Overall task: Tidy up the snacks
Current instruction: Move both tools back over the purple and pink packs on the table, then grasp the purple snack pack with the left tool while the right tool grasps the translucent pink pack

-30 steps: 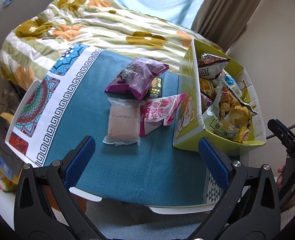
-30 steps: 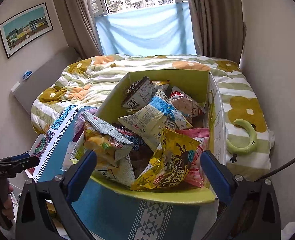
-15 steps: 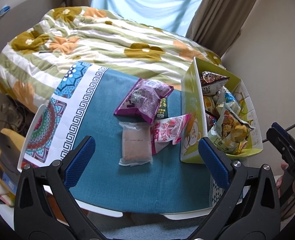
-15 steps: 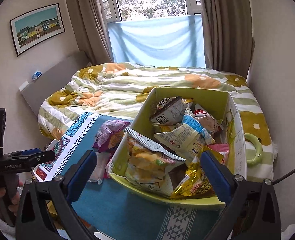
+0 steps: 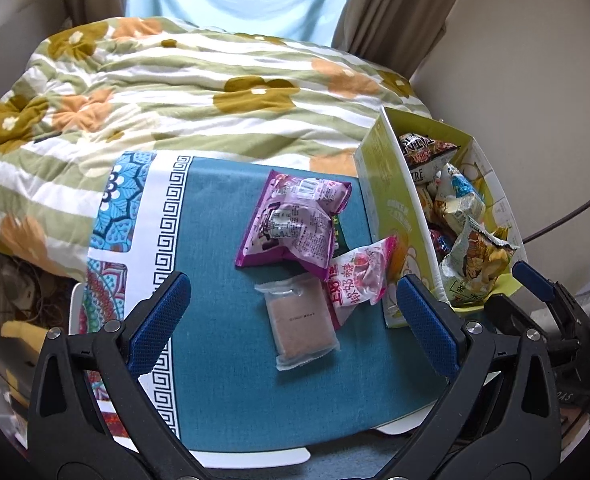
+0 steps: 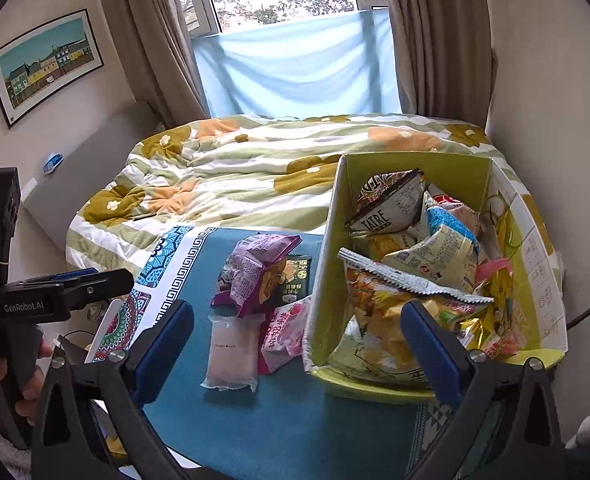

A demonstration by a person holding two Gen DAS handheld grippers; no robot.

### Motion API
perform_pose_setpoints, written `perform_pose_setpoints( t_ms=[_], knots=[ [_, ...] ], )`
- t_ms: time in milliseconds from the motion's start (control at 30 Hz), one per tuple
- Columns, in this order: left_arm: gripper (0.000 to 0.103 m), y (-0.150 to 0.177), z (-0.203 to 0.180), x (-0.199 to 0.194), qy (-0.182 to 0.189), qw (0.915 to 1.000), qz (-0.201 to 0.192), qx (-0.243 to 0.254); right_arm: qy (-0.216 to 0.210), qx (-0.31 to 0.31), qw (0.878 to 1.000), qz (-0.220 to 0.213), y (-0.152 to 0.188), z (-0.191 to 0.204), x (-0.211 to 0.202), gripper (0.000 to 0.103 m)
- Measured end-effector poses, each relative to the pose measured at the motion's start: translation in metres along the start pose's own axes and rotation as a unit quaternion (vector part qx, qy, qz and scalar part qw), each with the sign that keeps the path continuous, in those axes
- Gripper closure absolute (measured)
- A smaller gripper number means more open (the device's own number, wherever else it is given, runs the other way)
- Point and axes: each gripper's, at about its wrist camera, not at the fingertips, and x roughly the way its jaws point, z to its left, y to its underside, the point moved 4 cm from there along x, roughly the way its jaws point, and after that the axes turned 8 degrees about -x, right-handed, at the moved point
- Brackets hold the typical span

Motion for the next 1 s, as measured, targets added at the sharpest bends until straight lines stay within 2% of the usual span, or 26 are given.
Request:
perform_pose_setpoints(
  t_ms=[167, 300, 433, 533, 767, 1000],
  knots=[
    [0.001, -0.017, 0.006, 0.023, 0.023, 0.9989, 0.027, 0.031, 0.023, 0.02, 0.999, 0.011, 0.008, 0.023, 0.014, 0.0],
    [0.001, -0.029, 0.002, 0.048, 0.046, 0.9955, 0.053, 0.064, 0.053, 0.027, 0.998, 0.003, 0.015, 0.043, 0.019, 0.0],
    [0.001, -0.042, -0.007, 0.085, 0.052, 0.9901, 0.079, 0.103, 0.081, 0.03, 0.996, -0.002, 0.023, 0.063, 0.025, 0.0],
    [0.001, -0.048, -0.013, 0.118, 0.05, 0.9865, 0.102, 0.118, 0.091, 0.035, 0.995, 0.011, 0.032, 0.072, 0.037, 0.0],
    [0.001, -0.047, -0.017, 0.184, 0.011, 0.9844, 0.125, 0.124, 0.081, 0.047, 0.993, 0.066, 0.065, 0.086, 0.082, 0.0],
    [0.001, -0.046, 0.005, 0.21, 0.004, 0.9832, 0.148, 0.107, 0.06, 0.048, 0.994, 0.079, 0.077, 0.087, 0.118, 0.0]
  ],
)
